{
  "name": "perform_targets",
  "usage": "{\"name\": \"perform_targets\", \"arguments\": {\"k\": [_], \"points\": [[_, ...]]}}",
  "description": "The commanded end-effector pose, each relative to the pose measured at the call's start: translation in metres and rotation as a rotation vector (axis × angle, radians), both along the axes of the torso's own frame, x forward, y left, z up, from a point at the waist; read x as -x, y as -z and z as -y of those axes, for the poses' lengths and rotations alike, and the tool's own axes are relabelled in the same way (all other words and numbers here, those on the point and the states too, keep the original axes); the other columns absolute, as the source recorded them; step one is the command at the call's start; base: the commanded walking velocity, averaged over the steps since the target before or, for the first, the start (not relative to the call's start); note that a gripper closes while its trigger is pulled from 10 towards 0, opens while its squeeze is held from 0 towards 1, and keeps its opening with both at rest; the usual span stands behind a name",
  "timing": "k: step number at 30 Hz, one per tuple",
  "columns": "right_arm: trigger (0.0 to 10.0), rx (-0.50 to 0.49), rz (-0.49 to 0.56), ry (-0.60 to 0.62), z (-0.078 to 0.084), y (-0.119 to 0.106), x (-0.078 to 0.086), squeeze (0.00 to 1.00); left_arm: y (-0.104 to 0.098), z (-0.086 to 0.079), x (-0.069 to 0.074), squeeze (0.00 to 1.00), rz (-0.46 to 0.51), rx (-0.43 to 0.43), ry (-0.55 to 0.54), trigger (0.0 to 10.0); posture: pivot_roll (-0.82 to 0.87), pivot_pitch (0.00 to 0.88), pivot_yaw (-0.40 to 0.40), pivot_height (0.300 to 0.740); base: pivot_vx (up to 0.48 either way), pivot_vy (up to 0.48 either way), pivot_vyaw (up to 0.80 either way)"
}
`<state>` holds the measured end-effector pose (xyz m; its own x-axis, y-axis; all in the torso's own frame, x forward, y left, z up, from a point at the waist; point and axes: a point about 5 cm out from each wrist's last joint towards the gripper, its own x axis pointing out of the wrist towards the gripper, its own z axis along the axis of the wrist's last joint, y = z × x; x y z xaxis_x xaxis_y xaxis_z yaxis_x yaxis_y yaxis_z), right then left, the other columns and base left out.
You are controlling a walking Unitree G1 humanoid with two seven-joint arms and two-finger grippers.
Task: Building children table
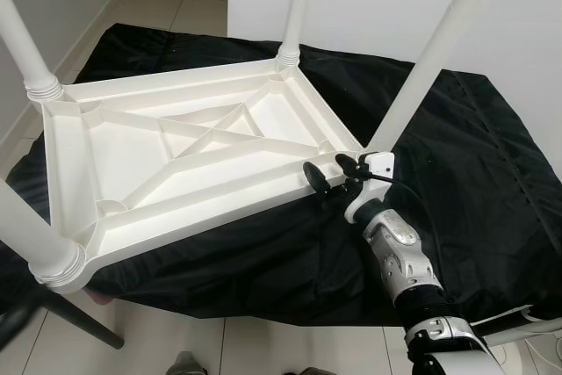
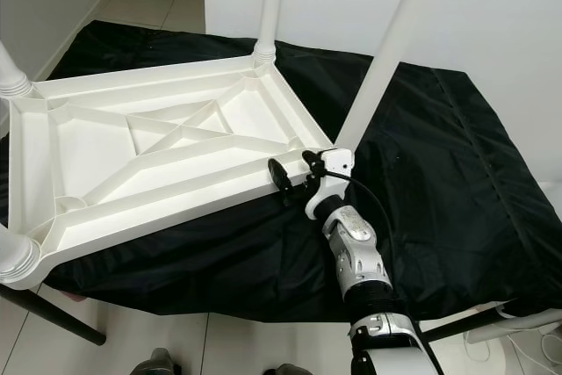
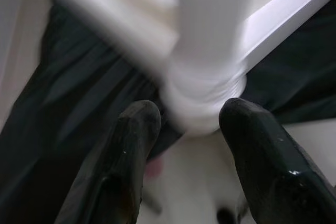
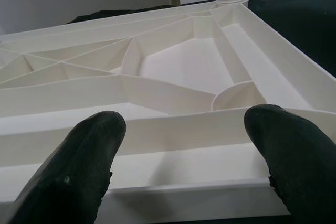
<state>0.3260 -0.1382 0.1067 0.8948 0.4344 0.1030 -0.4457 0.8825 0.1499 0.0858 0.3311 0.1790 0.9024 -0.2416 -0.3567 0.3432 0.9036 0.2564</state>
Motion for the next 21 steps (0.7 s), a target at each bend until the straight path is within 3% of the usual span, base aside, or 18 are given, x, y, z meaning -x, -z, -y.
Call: {"name": "perform_targets", "arguments": {"k": [1,4,5,6,7,8,10,12,15,18,20,21], "points": [[10.0,0.003,0.011,0.009,0.004,-0.002,-0.003,0.0,0.001,-0.006,0.002,0.0,-0.015,-0.024,-0.014,10.0,0.25,0.02,-0.097,0.74,0.0,0.0,0.0],[10.0,0.006,0.014,0.008,0.004,-0.002,-0.003,0.0,0.011,-0.039,-0.002,0.0,-0.067,-0.115,-0.167,10.0,0.25,0.014,-0.102,0.74,0.0,0.0,0.0],[10.0,0.006,0.014,0.008,0.004,-0.002,-0.003,0.0,0.011,-0.039,-0.002,0.0,-0.067,-0.115,-0.167,10.0,0.25,0.014,-0.102,0.74,0.0,0.0,0.0],[10.0,0.008,0.015,0.007,0.004,-0.001,-0.003,0.0,0.014,-0.054,-0.007,0.0,-0.083,-0.157,-0.253,10.0,0.24,0.014,-0.104,0.74,0.0,0.0,0.0],[10.0,0.008,0.015,0.007,0.004,-0.001,-0.003,0.0,0.014,-0.054,-0.007,0.0,-0.083,-0.157,-0.253,10.0,0.24,0.014,-0.104,0.74,0.0,0.0,0.0],[10.0,0.009,0.017,0.007,0.004,-0.001,-0.002,0.0,0.015,-0.068,-0.01,0.0,-0.094,-0.195,-0.327,10.0,0.24,0.014,-0.104,0.74,0.0,0.0,0.0],[10.0,0.009,0.017,0.007,0.004,-0.001,-0.002,0.0,0.015,-0.068,-0.01,0.0,-0.094,-0.195,-0.327,10.0,0.24,0.014,-0.104,0.74,0.0,0.0,0.0],[10.0,0.012,0.024,0.007,0.005,-0.002,-0.002,0.0,0.009,-0.093,-0.031,0.0,-0.01,-0.202,-0.484,10.0,0.22,0.012,-0.103,0.74,0.0,0.0,0.0],[10.0,0.012,0.024,0.007,0.005,-0.002,-0.002,0.0,0.009,-0.093,-0.031,0.0,-0.01,-0.202,-0.484,10.0,0.22,0.012,-0.103,0.74,0.0,0.0,0.0],[10.0,0.019,0.033,0.008,0.005,-0.003,0.0,0.0,0.004,-0.097,-0.074,0.0,0.095,-0.2,-0.525,10.0,0.2,0.014,-0.1,0.74,0.0,0.0,0.0],[10.0,0.019,0.033,0.008,0.005,-0.003,0.0,0.0,0.004,-0.097,-0.074,0.0,0.095,-0.2,-0.525,10.0,0.2,0.014,-0.1,0.74,0.0,0.0,0.0],[10.0,0.02,0.035,0.009,0.004,-0.002,0.001,0.0,0.002,-0.095,-0.087,0.0,0.118,-0.206,-0.518,10.0,0.18,0.017,-0.089,0.74,0.0,0.0,0.0]]}}
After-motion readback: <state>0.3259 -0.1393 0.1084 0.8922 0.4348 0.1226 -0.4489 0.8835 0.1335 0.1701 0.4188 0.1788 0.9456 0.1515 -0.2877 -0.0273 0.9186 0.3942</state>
